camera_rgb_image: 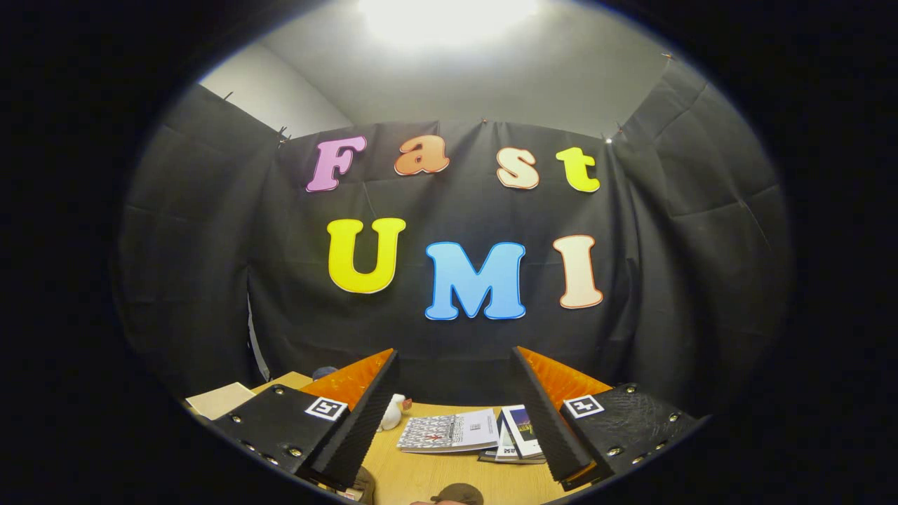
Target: Open the storage box then place both shoes into the box .Put the left shoe in first, then the right shoe, with the right side of both shoes facing outward in a uniform manner.
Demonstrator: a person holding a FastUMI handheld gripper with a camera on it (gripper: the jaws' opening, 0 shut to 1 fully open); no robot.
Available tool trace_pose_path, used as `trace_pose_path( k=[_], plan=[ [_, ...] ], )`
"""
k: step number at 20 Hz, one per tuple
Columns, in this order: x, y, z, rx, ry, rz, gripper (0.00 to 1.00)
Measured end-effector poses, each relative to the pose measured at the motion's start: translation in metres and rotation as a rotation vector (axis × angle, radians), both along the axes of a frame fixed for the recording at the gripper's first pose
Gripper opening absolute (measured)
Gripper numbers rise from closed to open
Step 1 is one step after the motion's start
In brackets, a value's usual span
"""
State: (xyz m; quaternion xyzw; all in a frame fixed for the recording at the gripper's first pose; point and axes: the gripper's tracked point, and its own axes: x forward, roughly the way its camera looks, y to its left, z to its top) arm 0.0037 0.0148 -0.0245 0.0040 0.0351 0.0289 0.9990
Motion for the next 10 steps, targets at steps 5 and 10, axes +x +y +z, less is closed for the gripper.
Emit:
trace_pose_path(
  k=[5,10],
  plan=[
    [0.005,0.011,-0.022,0.073,0.061,0.011,0.97],
    [0.013,0.037,-0.053,0.185,0.15,0.057,0.96]
  ],
)
